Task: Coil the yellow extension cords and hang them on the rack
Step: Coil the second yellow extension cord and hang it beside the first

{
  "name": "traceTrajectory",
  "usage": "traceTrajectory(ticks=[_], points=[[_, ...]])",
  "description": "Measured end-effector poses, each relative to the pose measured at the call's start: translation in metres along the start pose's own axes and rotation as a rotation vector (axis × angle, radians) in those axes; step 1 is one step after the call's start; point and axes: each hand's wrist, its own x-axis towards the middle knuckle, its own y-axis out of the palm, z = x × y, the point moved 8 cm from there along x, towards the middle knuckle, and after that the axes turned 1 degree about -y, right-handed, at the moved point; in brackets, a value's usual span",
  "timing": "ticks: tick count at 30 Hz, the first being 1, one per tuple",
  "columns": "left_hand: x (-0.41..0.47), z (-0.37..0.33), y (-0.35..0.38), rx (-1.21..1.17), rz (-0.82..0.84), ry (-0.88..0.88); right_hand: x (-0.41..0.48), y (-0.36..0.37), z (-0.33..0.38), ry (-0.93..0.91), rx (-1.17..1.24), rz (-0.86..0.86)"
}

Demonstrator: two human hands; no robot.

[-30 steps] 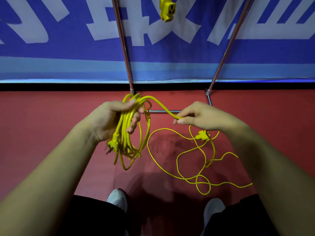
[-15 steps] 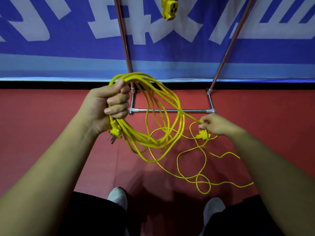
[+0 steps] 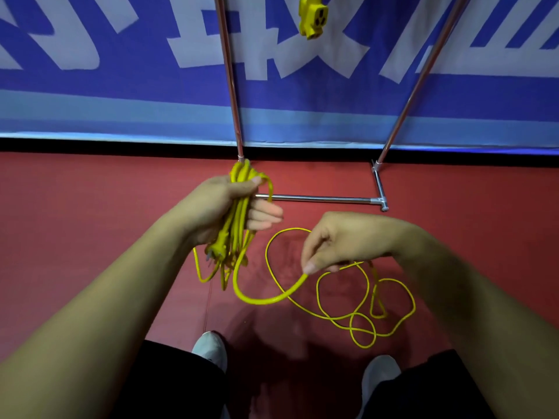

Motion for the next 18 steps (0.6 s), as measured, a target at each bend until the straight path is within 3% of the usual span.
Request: traceTrajectory(ticks=[4, 7, 10, 12, 15, 18], points=[[-0.006, 0.021, 0.024, -0.019, 0.146, -0.139, -0.002, -0.026, 0.018, -0.172, 0.339, -0.295], [-0.008, 0.016, 0.026, -0.059, 0.212, -0.131, -0.012, -0.052, -0.003, -0.236, 0.647, -0.484], [-0.010, 0.008, 0.029, -0.123, 0.249, -0.098, -0.024, -0.071, -0.023, -0.233, 0.711, -0.616], [-0.009, 0.004, 0.030, -0.101, 0.226, -0.040, -0.026, -0.073, -0.030, -0.167, 0.587, -0.627], [-0.006, 0.004, 0.029, -0.021, 0.129, 0.025, -0.023, -0.062, -0.027, -0.082, 0.419, -0.501], [0.001, 0.012, 0.030, -0.023, 0.059, 0.048, -0.018, -0.044, -0.015, -0.086, 0.450, -0.324]])
